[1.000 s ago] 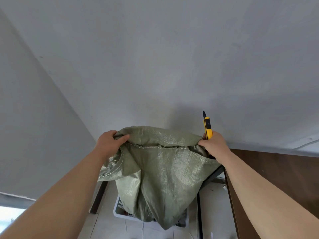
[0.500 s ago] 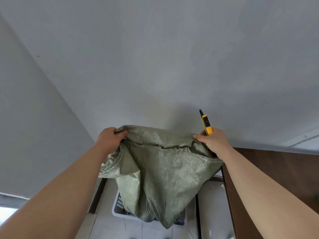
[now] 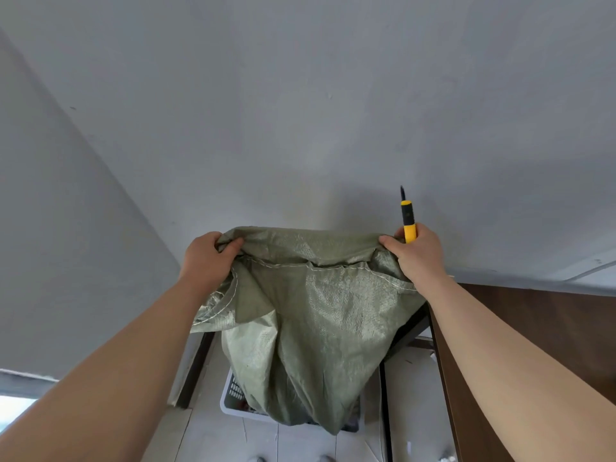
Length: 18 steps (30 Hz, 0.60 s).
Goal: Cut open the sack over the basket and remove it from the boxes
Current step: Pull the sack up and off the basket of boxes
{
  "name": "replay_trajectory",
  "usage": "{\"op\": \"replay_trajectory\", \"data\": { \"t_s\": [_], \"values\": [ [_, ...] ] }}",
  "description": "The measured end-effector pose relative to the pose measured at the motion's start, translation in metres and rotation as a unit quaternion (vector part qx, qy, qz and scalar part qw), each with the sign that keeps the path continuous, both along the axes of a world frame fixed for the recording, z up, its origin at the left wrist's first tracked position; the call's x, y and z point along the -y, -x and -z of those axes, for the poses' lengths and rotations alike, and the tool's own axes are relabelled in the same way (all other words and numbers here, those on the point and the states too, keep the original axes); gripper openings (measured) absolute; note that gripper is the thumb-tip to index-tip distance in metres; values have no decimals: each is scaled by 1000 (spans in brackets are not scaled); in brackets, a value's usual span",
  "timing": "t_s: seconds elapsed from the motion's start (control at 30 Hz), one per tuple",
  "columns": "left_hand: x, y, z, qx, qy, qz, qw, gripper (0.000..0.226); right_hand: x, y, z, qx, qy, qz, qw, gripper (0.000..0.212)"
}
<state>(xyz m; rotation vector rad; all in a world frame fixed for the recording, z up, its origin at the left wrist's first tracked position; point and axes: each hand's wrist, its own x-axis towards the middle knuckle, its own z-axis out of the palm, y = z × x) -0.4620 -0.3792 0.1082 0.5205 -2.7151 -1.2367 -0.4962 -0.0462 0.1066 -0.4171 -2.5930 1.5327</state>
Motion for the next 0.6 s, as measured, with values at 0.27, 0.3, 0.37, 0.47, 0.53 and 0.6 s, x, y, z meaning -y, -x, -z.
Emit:
{"op": "replay_trajectory", "data": {
  "t_s": [0.27, 0.3, 0.37, 0.47, 0.53, 0.6],
  "values": [
    [0, -7, 3, 65, 58, 68, 994, 34, 0, 0, 3, 30, -48, -23, 998, 24],
    [0, -7, 1, 59, 54, 70, 994, 33, 0, 0, 2, 30, -49, -20, 998, 24],
    [-2, -3, -8, 32, 44, 63, 997, 30, -1, 3, -3, 22, -41, -12, 999, 24],
    [-3, 3, -25, -8, 31, 51, 998, 27, -1, 10, -16, -9, -24, 0, 1000, 24],
    [-3, 4, -30, -29, 26, 44, 998, 26, 0, 14, -23, -28, -15, 6, 999, 24],
    [-2, 3, -30, -40, 21, 34, 998, 27, 2, 13, -26, -38, -12, 7, 999, 24]
  ]
}}
